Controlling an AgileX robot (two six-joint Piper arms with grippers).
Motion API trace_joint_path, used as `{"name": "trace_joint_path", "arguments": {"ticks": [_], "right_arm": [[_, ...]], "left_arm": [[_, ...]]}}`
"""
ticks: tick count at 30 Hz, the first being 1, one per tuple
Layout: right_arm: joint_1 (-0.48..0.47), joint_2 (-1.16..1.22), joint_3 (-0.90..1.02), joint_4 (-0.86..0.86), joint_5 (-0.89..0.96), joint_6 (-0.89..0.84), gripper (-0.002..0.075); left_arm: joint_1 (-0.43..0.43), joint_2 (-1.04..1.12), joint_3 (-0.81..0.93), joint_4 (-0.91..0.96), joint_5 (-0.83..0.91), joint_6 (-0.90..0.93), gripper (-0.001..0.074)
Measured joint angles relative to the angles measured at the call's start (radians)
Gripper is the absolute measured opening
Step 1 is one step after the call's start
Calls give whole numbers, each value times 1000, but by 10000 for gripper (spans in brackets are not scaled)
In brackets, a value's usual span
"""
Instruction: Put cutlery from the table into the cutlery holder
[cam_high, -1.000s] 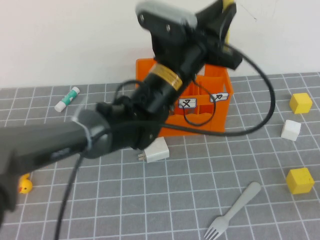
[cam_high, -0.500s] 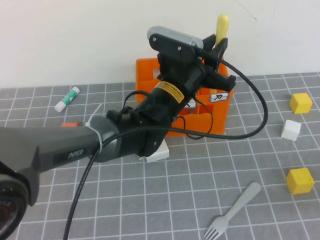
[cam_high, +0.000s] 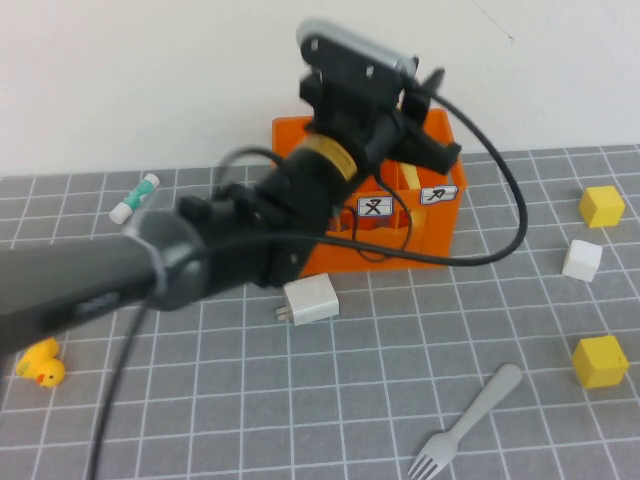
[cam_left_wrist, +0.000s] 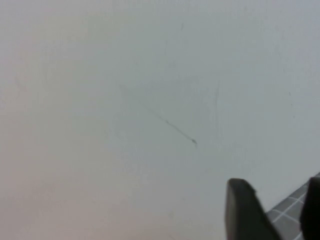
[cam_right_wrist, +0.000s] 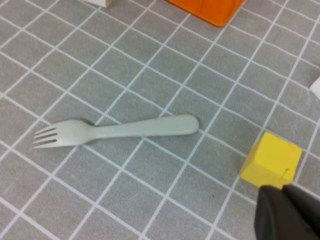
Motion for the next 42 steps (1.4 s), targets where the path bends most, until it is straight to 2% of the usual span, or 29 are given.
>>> {"name": "trace_joint_path", "arguments": {"ticks": [4,10,13,17,24,31,36,42], "right_arm": [[0,0,0,14,0,0,-3],[0,0,0,27,-8,0,-3],[0,0,0,31,-8,0,-3],[0,0,0,43,-8,0,-3],[0,0,23,224,-5,-1,-3],[2,24,27,251,56,-43,-3],[2,180,-36,239,179,-57,-3],[11,477,-184,194,329,-41,-3]], "left_arm": [[0,-137,0,0,232,108,43],[0,-333,1,-7,688,142,5],[0,-432,19,-5,827,143,2],[0,-579,128,11,874,143,1],[6,-925,452,27,918,128,1],[96,-1226,706,66,1073,-19,1],[139,-1422,823,110,1192,-71,0],[141,-1601,905,121,1283,-175,0]]}}
